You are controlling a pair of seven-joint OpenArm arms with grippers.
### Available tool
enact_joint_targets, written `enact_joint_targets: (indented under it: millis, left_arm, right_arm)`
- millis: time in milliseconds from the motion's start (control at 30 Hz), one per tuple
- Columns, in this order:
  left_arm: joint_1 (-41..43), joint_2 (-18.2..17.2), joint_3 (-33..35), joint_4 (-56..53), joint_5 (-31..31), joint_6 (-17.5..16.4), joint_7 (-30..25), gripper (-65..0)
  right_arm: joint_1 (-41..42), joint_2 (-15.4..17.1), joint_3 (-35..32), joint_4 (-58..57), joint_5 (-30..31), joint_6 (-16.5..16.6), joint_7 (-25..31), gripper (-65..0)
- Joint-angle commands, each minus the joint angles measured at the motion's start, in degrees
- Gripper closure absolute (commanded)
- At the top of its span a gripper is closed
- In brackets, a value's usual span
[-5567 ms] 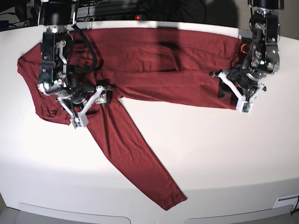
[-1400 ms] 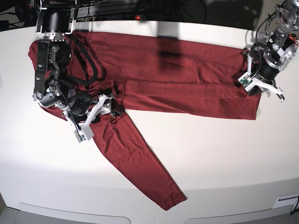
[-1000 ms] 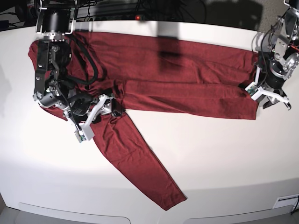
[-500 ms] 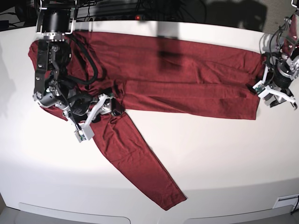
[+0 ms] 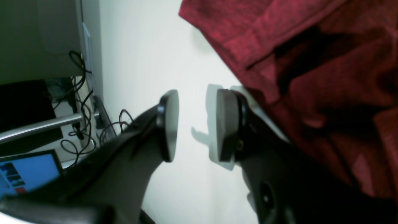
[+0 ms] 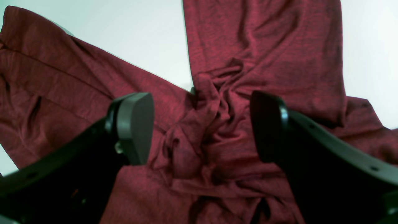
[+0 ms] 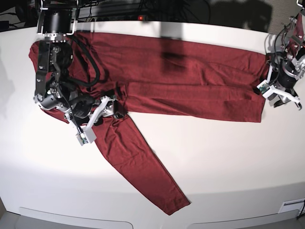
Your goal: Fold the T-shirt properly
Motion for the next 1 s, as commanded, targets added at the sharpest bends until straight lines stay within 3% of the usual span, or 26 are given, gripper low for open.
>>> enact_joint_targets:
  millis: [0,200,467,533,700,967]
  left_arm:
    - [-0.66,-0.55,0.02,0.7,0.2,1.05,-0.68,-20.0]
    - [-0.63,3.3,2.1,0.7,0.26,1.05,-0.63,-20.0]
    - [-0.76,2.78,2.56,0.7,0.83,1.11,0.61,-19.9]
    - [-0.76,2.54,2.56,0.7,0.83,1.09,0.61,-17.3]
    - [-0.76,2.47,2.56,0.7,0.59,1.11,-1.2,-1.0]
    - [-0.76,2.45,2.56,0.7,0.59,1.29,-1.42,0.0]
  right_arm:
    - [1.11,0.33,0.09,1.14,1.27,0.45,0.94,-47.0]
    - [1.14,0.33,0.09,1.14,1.25,0.45,0.96,-47.0]
    - [1.11,0.33,0.09,1.14,1.25,0.45,0.74,-47.0]
    - [1.11,0.33,0.09,1.14,1.25,0.45,0.76,-47.0]
    - [1.11,0.33,0.09,1.14,1.22,0.45,0.74,-47.0]
    - [1.11,0.33,0.09,1.14,1.22,0.45,0.74,-47.0]
